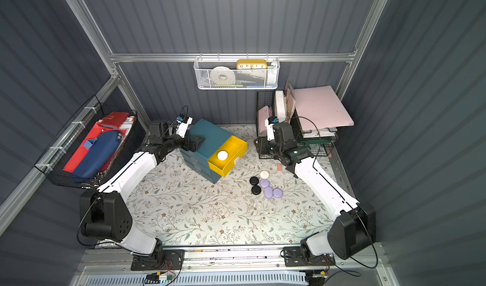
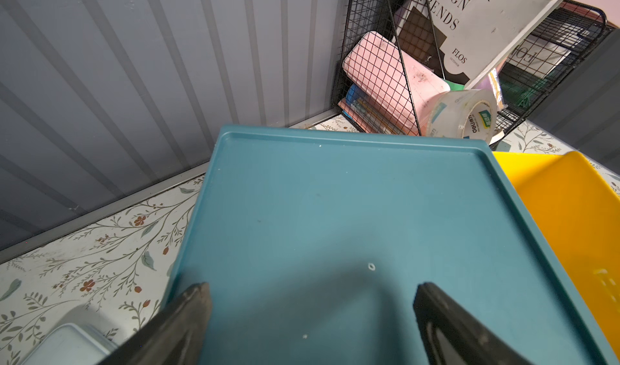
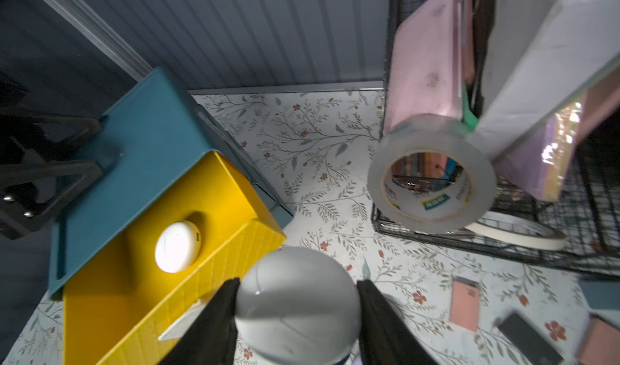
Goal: Put the bluetooth earphones in the drawer according to color
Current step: Place the bluetooth earphone in the drawer.
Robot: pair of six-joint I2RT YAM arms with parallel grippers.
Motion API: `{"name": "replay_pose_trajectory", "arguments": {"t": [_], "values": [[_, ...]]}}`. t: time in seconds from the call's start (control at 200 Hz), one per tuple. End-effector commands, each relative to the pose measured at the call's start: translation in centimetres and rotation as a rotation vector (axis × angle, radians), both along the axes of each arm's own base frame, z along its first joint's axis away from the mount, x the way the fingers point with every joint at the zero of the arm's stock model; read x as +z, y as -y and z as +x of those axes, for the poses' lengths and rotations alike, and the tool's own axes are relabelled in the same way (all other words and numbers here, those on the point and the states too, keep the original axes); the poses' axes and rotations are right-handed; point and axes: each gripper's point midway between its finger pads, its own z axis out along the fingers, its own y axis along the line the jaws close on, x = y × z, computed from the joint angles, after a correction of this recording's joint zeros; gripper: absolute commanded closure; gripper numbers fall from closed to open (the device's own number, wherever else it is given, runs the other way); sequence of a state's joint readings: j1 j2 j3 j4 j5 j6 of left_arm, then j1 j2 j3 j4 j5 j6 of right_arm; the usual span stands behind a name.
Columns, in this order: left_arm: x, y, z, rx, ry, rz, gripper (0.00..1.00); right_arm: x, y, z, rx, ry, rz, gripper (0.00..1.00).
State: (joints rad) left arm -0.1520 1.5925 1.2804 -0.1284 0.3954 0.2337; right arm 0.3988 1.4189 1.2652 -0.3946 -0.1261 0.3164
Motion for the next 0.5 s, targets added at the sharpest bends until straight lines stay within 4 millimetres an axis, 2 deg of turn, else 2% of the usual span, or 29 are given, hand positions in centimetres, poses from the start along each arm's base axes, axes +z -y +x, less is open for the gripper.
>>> {"name": "replay_pose_trajectory", "arguments": {"t": [0.0, 0.275, 0.495], "values": [[-6.5, -0.6, -1.9, 0.031, -0.255, 0.022, 0.01, 2.3, -2.6, 0.5, 0.092, 0.096, 0.034, 1.0], [-6.4, -0.5, -1.9, 0.031, -0.257, 0.019, 0.01, 3.1, -6.5, 0.5, 0.208, 0.148, 0.024, 1.0], [-6.5, -0.6, -1.9, 0.032, -0.259, 0.021, 0.01, 2.6, -8.7, 0.3, 0.279, 0.139, 0.062, 1.0]]}}
